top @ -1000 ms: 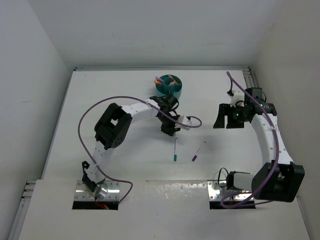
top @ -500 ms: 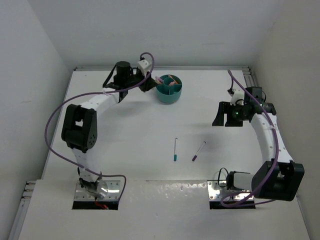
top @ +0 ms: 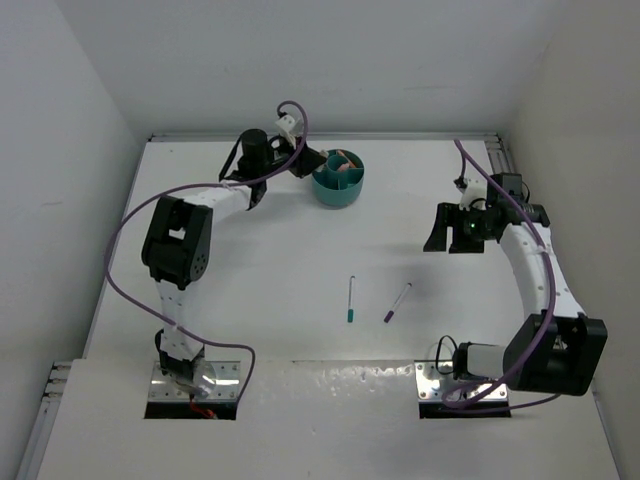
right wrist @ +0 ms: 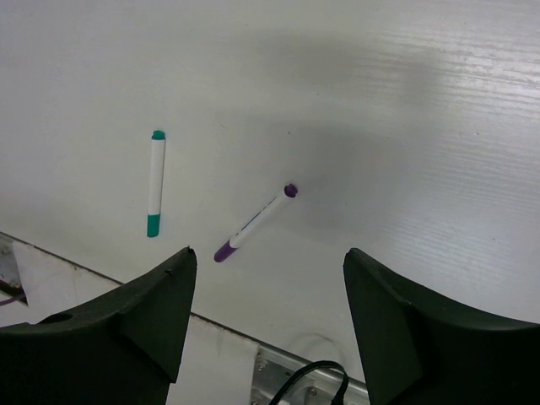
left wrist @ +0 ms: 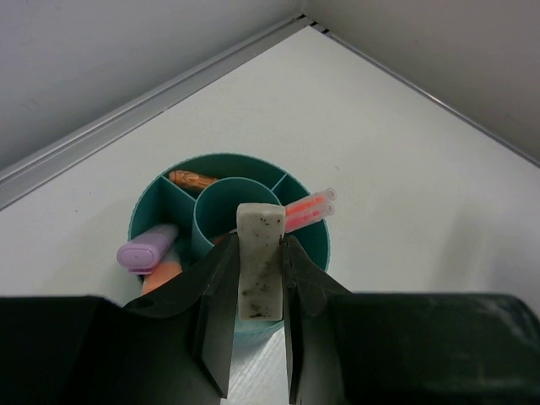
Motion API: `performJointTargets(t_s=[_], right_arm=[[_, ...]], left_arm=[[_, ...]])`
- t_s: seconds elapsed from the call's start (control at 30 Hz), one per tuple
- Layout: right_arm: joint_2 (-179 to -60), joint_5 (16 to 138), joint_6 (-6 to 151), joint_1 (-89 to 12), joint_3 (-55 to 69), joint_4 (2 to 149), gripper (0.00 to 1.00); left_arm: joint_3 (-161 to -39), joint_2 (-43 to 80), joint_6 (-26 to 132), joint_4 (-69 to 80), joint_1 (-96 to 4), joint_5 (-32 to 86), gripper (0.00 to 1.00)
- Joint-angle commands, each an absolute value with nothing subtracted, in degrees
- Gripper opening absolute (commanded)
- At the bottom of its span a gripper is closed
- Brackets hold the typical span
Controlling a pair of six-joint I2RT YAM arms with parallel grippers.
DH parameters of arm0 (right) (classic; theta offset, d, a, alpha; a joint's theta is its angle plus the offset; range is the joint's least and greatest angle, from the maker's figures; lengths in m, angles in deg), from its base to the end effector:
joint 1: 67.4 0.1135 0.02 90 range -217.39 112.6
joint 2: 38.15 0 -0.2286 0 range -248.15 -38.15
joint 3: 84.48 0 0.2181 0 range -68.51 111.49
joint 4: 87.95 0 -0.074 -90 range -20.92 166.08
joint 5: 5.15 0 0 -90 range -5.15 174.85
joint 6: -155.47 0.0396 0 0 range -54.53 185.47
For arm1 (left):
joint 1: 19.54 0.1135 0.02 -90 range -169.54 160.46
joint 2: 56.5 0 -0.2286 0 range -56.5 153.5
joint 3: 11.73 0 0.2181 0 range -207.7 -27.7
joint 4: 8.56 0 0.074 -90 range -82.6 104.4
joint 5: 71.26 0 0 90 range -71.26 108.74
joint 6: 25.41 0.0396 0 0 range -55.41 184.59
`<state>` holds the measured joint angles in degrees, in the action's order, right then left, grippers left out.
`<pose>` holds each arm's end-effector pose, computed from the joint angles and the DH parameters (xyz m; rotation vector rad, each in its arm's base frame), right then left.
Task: Sort the stationery into containers
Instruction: Place the stationery in the storage box.
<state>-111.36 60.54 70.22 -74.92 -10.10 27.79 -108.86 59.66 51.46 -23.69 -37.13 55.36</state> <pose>0.2221 -0.0129 0.2386 0.1453 2.6119 0.5474 0.4051 -0.1532 0.2404 0.5678 1.6116 -0.9248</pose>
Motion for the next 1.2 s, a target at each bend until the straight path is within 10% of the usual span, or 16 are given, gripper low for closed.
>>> performJointTargets(t_s=[0.0, 0.6, 0.93, 1.17], right_arm=[[-112.16, 59.63, 70.74, -75.31, -9.54, 29.41, 0.69], [-114.27, 59.89, 70.57, -75.39, -8.31, 29.32, 0.70], [-114.53, 59.89, 70.57, -75.39, -7.69, 29.15, 0.70], [-113.13, 59.89, 69.08, -75.48, -7.43, 27.65, 0.70]], left_arm=[[-108.38, 60.13, 48.24, -31.97, -37.38, 55.91, 0.09], [-111.01, 65.23, 48.33, -33.38, -38.35, 55.74, 0.23], [-111.28, 63.48, 48.94, -31.97, -38.61, 55.21, 0.64], [-109.52, 53.74, 57.01, -21.91, -38.09, 59.68, 0.58]])
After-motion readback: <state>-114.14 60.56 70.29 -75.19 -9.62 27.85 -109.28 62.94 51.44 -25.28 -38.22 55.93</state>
